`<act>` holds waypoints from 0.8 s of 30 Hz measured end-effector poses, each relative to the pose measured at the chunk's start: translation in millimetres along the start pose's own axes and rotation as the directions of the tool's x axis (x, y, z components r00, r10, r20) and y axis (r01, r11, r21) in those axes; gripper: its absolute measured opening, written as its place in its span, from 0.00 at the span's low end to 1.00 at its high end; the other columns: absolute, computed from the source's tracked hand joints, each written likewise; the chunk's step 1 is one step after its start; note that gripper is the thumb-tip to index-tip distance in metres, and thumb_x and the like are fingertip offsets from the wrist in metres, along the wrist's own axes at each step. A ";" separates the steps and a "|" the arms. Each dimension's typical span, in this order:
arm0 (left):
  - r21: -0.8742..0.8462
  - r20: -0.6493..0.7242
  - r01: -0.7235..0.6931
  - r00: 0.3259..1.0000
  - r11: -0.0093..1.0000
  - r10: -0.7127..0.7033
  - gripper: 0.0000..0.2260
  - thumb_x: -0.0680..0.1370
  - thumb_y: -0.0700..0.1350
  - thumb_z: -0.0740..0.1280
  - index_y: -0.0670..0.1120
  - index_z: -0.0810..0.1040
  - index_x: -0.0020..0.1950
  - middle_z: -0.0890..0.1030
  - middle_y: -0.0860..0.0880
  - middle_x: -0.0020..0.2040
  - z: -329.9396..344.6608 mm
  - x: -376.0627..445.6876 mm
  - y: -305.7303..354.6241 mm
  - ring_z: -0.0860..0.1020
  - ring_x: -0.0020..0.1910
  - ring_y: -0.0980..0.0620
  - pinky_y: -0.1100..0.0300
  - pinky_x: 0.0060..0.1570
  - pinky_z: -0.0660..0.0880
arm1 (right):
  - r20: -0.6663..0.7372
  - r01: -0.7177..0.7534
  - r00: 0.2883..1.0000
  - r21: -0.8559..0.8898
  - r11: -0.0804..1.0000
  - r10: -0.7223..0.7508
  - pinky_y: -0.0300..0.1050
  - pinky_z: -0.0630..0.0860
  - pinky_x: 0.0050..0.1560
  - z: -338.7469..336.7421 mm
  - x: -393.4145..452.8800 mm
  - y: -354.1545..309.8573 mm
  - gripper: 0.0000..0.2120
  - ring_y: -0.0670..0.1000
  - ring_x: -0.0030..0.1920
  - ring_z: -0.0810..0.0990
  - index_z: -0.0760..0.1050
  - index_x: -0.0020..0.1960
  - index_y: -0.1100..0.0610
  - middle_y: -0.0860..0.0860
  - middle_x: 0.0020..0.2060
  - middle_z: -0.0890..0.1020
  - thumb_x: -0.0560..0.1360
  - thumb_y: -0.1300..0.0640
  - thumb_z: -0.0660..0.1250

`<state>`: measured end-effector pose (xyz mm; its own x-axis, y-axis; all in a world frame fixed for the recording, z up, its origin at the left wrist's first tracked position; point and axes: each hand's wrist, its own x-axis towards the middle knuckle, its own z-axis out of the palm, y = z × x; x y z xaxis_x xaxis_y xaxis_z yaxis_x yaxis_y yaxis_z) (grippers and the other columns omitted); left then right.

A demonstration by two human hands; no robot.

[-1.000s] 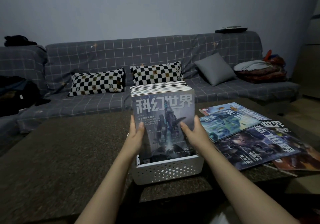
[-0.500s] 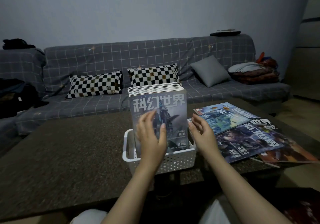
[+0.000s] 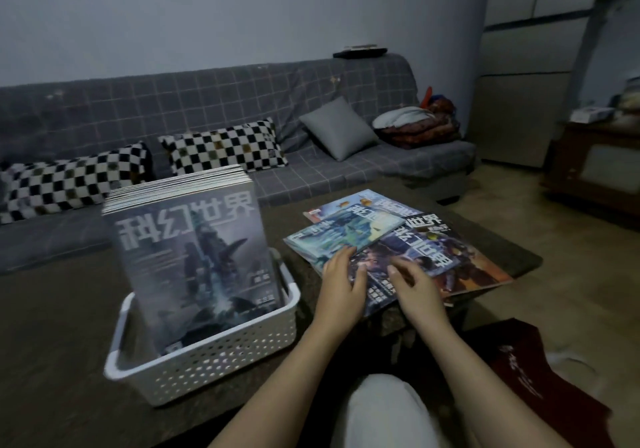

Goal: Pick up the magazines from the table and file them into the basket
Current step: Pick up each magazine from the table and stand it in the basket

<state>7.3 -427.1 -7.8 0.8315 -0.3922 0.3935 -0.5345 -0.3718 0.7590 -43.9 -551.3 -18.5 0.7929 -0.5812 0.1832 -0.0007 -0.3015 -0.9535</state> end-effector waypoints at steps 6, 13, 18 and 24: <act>0.176 0.031 0.110 0.993 0.978 -0.117 0.20 0.81 0.48 0.58 0.43 0.65 0.72 0.63 0.43 0.75 50.3 51.6 -42.5 0.57 0.75 0.48 0.52 0.74 0.52 | 0.057 -0.102 0.993 -0.067 0.992 0.106 0.37 0.68 0.52 -9.5 32.4 34.5 0.17 0.45 0.51 0.75 0.72 0.64 0.58 0.55 0.58 0.80 0.77 0.54 0.63; 0.597 0.137 0.113 0.961 0.794 -0.240 0.28 0.81 0.58 0.47 0.46 0.55 0.77 0.55 0.44 0.77 71.7 95.5 -82.1 0.50 0.77 0.48 0.49 0.74 0.41 | 0.096 0.010 0.995 -0.248 0.969 0.014 0.34 0.69 0.47 -4.0 51.6 55.1 0.21 0.42 0.48 0.75 0.68 0.69 0.54 0.53 0.64 0.74 0.77 0.52 0.63; 0.641 0.094 -0.015 0.994 0.767 -0.059 0.25 0.79 0.58 0.48 0.49 0.68 0.71 0.76 0.45 0.66 76.5 67.1 -63.7 0.70 0.68 0.49 0.51 0.72 0.45 | 0.075 -0.050 0.995 -0.212 0.976 0.068 0.37 0.69 0.52 -4.2 59.7 55.5 0.21 0.49 0.55 0.78 0.69 0.68 0.56 0.56 0.61 0.77 0.77 0.53 0.64; 0.397 0.010 0.006 1.000 0.918 -0.011 0.16 0.79 0.52 0.60 0.50 0.76 0.64 0.81 0.45 0.57 65.7 73.7 -56.8 0.75 0.60 0.48 0.55 0.64 0.57 | -0.001 0.002 1.000 -0.373 0.928 -0.003 0.34 0.67 0.51 -7.8 63.4 52.4 0.19 0.51 0.58 0.76 0.72 0.66 0.60 0.56 0.61 0.78 0.77 0.56 0.64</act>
<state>89.0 -490.2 -56.0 0.8356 -0.3968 0.3799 -0.5459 -0.6773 0.4932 1.5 -609.8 -55.0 0.7922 -0.5812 0.1858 -0.2263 -0.5626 -0.7952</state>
